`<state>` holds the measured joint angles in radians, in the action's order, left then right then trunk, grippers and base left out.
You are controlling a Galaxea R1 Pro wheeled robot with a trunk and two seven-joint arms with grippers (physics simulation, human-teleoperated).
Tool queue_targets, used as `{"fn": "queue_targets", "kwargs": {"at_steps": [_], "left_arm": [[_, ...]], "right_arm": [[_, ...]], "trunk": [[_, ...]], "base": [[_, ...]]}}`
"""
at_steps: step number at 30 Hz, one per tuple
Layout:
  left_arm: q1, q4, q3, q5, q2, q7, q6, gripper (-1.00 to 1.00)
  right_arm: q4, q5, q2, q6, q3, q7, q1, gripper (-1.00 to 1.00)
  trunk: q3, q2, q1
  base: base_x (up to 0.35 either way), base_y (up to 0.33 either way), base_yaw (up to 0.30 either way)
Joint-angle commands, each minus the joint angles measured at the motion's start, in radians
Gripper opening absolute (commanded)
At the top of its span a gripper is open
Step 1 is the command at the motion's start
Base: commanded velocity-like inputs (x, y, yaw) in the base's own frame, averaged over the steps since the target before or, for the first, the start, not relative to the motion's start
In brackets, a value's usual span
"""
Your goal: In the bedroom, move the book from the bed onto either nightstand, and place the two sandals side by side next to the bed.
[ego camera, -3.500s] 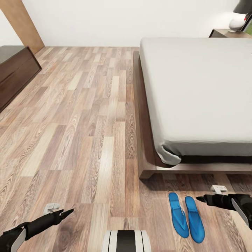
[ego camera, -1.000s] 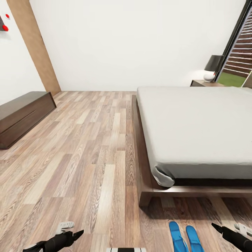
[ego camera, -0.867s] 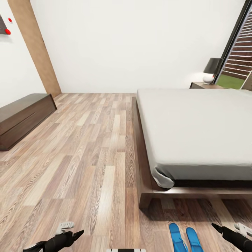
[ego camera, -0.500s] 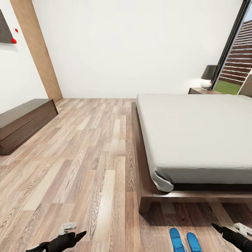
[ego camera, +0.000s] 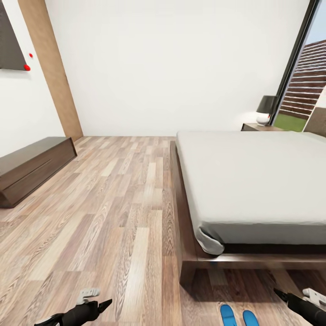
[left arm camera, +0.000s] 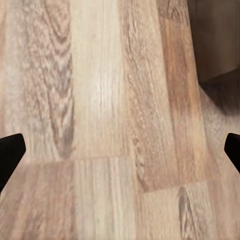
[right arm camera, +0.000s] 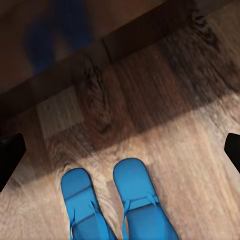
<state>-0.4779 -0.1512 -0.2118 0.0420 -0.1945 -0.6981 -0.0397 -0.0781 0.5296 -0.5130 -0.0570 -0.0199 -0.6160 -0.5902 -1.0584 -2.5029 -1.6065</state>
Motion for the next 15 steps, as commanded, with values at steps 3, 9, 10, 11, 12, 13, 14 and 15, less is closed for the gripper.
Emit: {"fn": "queue_targets", "kwargs": {"at_steps": [3,9,10,11,12,13,14,15], "left_arm": [[-0.001,0.001,0.002,0.004,0.000,-0.003,-0.003,1.00],[-0.001,0.002,0.002,0.003,0.002,-0.003,-0.003,1.00],[-0.001,0.002,0.002,0.003,0.003,-0.003,-0.003,1.00],[-0.001,0.002,0.002,0.003,0.004,-0.003,-0.003,1.00],[-0.001,0.002,0.002,0.003,0.005,-0.003,-0.003,1.00],[-0.001,0.002,0.002,0.003,0.005,-0.003,-0.003,1.00],[-0.001,0.002,0.002,0.003,0.005,-0.003,-0.003,1.00],[-0.001,0.002,0.002,0.003,0.006,-0.003,-0.003,1.00]], "right_arm": [[-0.005,0.000,0.000,-0.006,-0.002,-0.004,-0.002,1.00],[-0.005,0.000,0.001,-0.006,-0.002,-0.004,-0.002,1.00],[-0.005,0.000,0.001,-0.006,-0.002,-0.004,-0.002,1.00],[-0.005,0.000,0.001,-0.006,-0.002,-0.004,-0.002,1.00],[-0.005,0.000,0.001,-0.006,-0.002,-0.004,-0.002,1.00],[-0.005,0.000,0.001,-0.006,-0.002,-0.004,-0.002,1.00],[-0.005,0.000,0.001,-0.006,-0.002,-0.004,-0.002,1.00],[-0.005,0.000,0.001,-0.006,-0.002,-0.004,-0.002,1.00]], "trunk": [[0.011,0.000,0.002],[0.034,0.002,0.004],[0.038,0.002,0.005],[0.042,0.002,0.005],[0.046,0.002,0.006],[0.049,0.003,0.006],[0.053,0.003,0.006],[0.056,0.010,0.010]], "base": [[0.000,0.000,0.000],[0.000,0.000,0.000],[0.000,0.000,0.000],[0.000,0.000,0.000],[0.000,0.000,0.000],[0.000,0.000,0.000],[0.000,0.000,0.000],[0.000,0.000,0.000]]}}
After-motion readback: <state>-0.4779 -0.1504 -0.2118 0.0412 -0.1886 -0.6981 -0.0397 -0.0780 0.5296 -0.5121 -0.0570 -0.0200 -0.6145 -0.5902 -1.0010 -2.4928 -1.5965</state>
